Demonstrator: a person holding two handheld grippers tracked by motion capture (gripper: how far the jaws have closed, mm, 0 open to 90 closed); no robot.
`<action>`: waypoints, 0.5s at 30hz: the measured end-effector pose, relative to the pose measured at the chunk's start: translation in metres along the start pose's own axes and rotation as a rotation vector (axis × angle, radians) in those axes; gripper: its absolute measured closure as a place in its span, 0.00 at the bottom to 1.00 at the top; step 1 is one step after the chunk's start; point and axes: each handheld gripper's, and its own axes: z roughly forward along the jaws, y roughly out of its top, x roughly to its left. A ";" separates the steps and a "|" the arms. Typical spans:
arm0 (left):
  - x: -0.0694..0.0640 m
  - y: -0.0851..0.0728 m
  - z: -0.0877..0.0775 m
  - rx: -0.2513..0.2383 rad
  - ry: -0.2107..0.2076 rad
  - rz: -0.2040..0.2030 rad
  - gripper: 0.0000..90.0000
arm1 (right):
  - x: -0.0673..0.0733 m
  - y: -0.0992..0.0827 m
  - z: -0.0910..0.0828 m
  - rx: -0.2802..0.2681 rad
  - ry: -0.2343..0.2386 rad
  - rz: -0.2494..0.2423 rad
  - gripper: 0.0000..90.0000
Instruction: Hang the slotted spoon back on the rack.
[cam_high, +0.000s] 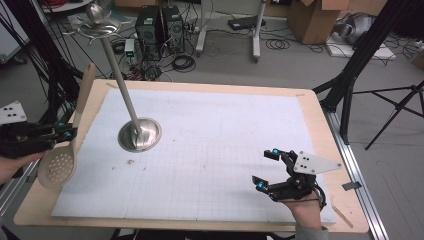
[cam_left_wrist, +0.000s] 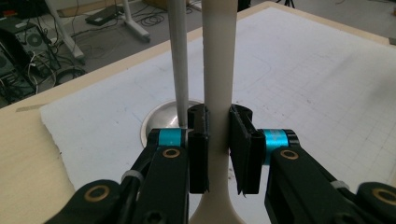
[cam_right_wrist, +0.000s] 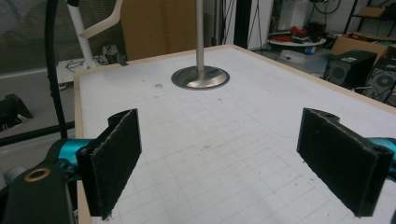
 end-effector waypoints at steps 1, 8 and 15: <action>0.001 0.001 -0.001 -0.002 -0.002 0.000 0.86 | 0.000 0.000 0.000 0.000 0.000 0.000 0.14; 0.008 0.009 -0.008 -0.026 0.004 -0.003 0.86 | 0.000 0.000 -0.001 0.001 0.000 0.003 0.14; 0.014 0.015 -0.014 -0.046 0.011 -0.015 0.86 | 0.000 -0.001 -0.005 0.000 -0.009 0.012 0.14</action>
